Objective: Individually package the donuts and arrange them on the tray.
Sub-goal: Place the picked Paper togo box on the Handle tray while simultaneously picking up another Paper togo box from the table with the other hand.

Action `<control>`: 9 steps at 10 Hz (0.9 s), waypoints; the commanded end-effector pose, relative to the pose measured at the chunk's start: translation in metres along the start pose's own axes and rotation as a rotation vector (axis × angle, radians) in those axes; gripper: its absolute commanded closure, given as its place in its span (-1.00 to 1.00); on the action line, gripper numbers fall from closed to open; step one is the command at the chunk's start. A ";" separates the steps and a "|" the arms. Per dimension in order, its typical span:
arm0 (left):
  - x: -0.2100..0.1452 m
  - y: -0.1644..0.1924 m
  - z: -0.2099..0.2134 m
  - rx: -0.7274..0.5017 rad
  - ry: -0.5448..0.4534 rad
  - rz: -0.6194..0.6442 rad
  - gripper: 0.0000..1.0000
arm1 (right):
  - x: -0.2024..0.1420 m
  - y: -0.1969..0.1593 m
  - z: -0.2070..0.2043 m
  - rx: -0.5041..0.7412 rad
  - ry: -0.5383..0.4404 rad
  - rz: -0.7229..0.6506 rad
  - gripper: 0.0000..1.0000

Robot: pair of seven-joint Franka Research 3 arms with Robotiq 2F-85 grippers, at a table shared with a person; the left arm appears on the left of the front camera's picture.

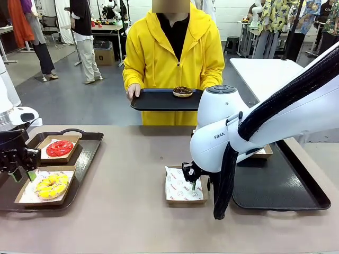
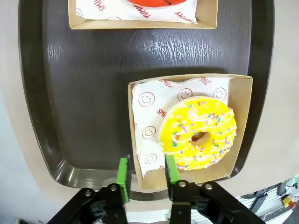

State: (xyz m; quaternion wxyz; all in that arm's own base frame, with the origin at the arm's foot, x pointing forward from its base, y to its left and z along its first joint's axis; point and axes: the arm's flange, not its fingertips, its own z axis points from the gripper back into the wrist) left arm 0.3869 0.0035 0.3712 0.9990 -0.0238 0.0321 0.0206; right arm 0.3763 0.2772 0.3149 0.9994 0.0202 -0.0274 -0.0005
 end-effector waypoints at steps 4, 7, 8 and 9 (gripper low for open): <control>0.000 0.005 0.002 -0.004 -0.013 -0.031 -1.00 | -0.006 0.001 -0.008 0.016 -0.009 -0.013 1.00; -0.002 0.004 0.004 -0.019 -0.012 -0.027 -0.98 | -0.006 0.001 -0.008 0.011 -0.008 -0.020 1.00; -0.005 0.006 0.008 -0.048 -0.019 -0.025 -1.00 | -0.005 0.000 -0.007 0.006 -0.009 -0.040 1.00; -0.010 0.009 0.015 -0.091 -0.035 -0.024 -1.00 | -0.003 0.000 -0.004 0.008 0.020 -0.087 1.00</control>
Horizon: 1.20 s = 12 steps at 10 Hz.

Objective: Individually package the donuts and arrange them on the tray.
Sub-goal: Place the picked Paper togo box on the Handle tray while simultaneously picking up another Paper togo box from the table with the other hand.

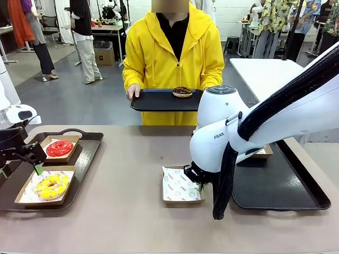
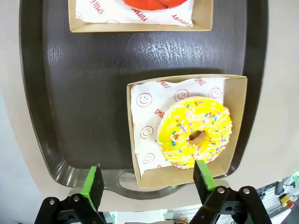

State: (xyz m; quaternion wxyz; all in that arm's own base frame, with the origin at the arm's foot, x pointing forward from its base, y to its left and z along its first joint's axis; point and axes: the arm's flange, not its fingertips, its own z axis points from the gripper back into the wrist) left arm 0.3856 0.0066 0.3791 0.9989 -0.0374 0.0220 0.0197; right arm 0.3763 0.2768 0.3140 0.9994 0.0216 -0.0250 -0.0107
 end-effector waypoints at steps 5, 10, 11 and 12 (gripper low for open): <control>-0.036 0.082 0.087 -0.639 -0.099 0.042 -1.00 | 0.033 0.011 0.087 -0.025 -0.039 -0.127 1.00; -0.050 0.193 0.091 -1.012 -0.161 0.213 -1.00 | 0.110 0.041 0.177 -0.056 -0.052 -0.140 1.00; -0.053 0.212 0.086 -1.045 -0.173 0.232 -1.00 | 0.126 0.044 0.181 -0.063 -0.045 -0.145 1.00; -0.061 0.229 0.079 -1.077 -0.188 0.240 -1.00 | 0.140 0.044 0.181 -0.063 -0.039 -0.139 1.00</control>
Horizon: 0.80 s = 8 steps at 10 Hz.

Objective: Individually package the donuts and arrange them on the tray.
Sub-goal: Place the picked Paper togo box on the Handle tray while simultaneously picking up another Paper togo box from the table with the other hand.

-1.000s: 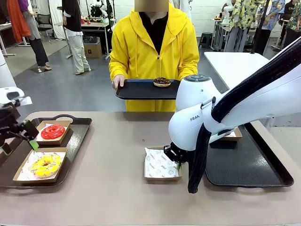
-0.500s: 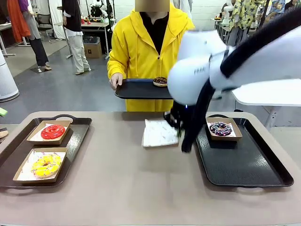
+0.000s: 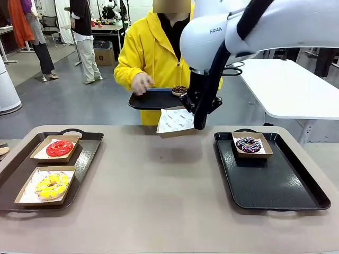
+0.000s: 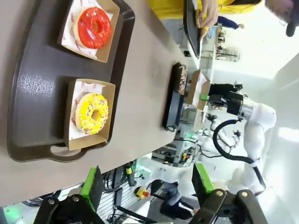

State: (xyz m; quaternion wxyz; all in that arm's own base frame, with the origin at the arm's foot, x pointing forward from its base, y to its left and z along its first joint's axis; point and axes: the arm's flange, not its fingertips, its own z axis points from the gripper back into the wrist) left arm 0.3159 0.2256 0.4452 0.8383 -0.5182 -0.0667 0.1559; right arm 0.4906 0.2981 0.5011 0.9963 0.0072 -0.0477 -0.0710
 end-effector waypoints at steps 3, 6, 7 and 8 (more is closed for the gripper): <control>0.000 0.030 0.034 -0.051 -0.011 -0.007 -1.00 | 0.045 0.012 -0.002 -0.032 0.018 -0.008 1.00; -0.004 0.033 0.031 -0.043 -0.023 0.021 -1.00 | 0.064 0.010 -0.009 -0.035 0.011 0.105 1.00; -0.004 0.033 0.031 -0.043 -0.023 0.021 -1.00 | 0.067 0.008 -0.011 -0.041 0.020 0.149 1.00; -0.004 0.033 0.031 -0.043 -0.023 0.021 -1.00 | 0.070 0.006 -0.014 -0.040 0.022 0.159 1.00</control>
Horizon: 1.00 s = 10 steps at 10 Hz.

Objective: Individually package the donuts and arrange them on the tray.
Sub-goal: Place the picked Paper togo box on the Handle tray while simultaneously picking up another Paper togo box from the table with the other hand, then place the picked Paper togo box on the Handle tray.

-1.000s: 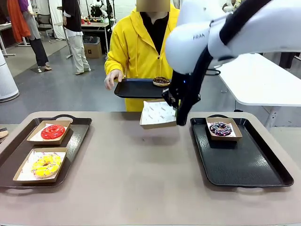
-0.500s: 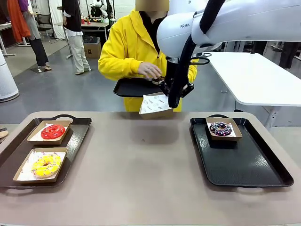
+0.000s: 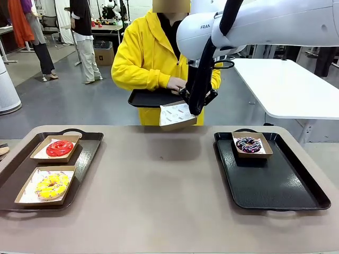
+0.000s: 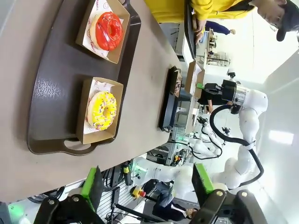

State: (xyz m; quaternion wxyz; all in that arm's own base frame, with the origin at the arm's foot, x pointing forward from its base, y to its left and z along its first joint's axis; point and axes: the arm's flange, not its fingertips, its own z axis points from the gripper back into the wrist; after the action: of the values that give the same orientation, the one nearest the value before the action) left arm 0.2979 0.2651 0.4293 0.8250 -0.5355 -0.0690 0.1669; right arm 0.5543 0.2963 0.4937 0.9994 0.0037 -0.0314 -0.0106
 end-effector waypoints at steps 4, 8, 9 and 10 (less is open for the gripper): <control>-0.001 -0.001 0.000 -0.001 -0.011 -0.002 -1.00 | 0.000 0.000 0.000 0.000 0.000 0.000 1.00; -0.001 -0.001 0.000 -0.001 -0.011 -0.002 -1.00 | 0.000 0.000 0.000 0.000 0.000 0.000 1.00; -0.001 -0.001 0.000 -0.001 -0.011 -0.002 -1.00 | 0.000 0.000 0.000 0.000 0.000 0.000 1.00; -0.001 -0.001 0.000 -0.001 -0.011 -0.002 -1.00 | 0.000 0.000 0.000 0.000 0.000 0.000 1.00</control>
State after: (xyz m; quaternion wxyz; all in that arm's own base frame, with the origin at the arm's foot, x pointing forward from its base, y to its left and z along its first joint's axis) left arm 0.2986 0.2642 0.4296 0.8259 -0.5345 -0.0682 0.1662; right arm 0.5554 0.2964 0.4913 0.9995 0.0034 -0.0299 0.0005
